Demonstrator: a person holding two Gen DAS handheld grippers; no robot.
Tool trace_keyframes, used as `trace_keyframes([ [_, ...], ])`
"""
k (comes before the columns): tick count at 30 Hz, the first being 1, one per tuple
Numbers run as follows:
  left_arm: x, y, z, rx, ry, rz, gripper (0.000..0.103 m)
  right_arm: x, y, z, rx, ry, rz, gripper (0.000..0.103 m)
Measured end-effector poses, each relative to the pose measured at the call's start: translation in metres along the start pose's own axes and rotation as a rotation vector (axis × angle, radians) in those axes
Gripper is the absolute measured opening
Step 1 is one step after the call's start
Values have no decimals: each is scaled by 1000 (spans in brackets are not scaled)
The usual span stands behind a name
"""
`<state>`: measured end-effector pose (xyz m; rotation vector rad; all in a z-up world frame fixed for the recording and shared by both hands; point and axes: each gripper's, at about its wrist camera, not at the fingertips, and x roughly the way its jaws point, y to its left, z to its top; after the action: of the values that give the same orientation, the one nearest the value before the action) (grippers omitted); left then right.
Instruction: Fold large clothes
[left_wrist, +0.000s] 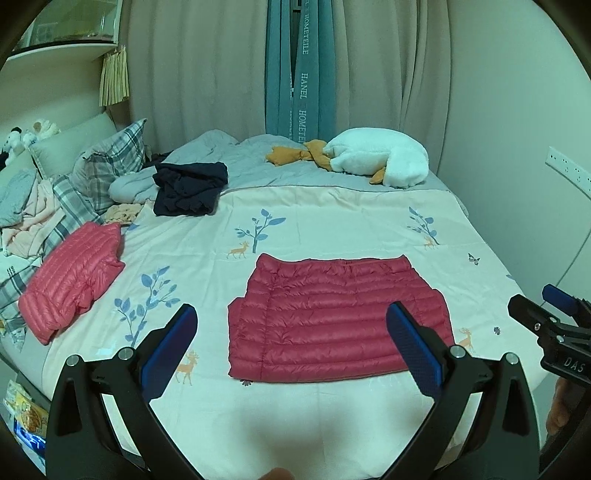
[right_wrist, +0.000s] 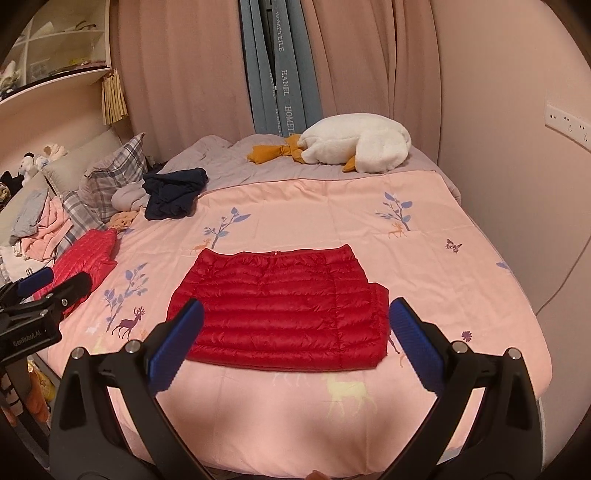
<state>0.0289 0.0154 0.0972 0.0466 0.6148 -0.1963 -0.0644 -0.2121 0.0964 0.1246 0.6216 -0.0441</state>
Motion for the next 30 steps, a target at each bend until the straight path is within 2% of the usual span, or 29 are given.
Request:
trace_keyframes([
  [8, -10, -7, -5, 18, -5, 29, 102, 7, 0, -4, -8, 30, 3, 101],
  [30, 20, -8, -18, 15, 68, 52, 102, 37, 4, -13, -21, 76, -11, 101],
])
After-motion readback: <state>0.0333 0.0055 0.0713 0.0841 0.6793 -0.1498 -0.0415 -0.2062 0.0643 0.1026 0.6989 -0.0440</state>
